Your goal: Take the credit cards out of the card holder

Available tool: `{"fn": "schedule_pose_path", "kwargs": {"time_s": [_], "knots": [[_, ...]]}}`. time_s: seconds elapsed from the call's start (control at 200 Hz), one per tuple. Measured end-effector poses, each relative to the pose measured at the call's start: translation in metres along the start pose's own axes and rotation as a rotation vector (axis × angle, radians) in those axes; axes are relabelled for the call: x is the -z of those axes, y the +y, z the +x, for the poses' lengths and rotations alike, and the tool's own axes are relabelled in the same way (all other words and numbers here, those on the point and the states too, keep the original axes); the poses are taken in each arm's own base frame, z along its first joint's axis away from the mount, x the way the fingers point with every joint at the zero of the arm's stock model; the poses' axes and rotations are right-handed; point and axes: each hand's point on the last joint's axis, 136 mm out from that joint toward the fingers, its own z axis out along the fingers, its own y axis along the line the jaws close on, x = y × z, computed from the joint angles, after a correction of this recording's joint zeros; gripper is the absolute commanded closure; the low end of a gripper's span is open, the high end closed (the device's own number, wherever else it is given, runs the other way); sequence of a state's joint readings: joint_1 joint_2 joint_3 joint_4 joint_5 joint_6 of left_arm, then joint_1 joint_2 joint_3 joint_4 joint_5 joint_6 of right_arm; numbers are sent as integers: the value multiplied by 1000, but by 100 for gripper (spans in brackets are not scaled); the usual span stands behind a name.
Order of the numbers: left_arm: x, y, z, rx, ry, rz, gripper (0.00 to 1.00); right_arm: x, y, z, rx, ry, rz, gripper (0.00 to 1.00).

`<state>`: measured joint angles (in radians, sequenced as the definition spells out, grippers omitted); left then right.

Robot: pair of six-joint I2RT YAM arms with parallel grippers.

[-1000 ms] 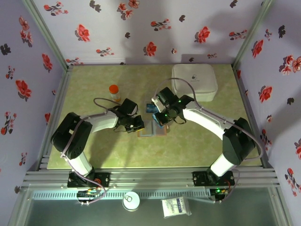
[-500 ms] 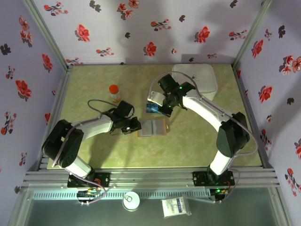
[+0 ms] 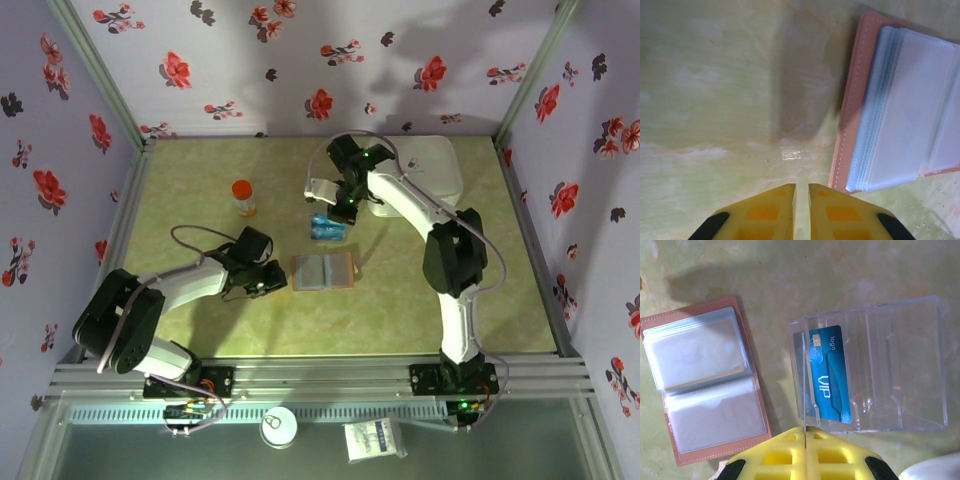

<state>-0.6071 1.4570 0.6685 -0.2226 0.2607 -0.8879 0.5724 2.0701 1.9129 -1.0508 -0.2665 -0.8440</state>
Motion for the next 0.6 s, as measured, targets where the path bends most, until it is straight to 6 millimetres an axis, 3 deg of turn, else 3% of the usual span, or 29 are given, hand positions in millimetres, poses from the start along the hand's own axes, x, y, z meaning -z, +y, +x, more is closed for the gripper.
{"fn": "schedule_pose_path", "kwargs": {"time_s": [0.28,0.6], "knots": [[1,4,-4,16,-8,-3,87,-19,-17,-6,21,22,-34,100],[0,9,-4,28,-6,-12,87,-35,-21,5,34,69,-83,100]]}}
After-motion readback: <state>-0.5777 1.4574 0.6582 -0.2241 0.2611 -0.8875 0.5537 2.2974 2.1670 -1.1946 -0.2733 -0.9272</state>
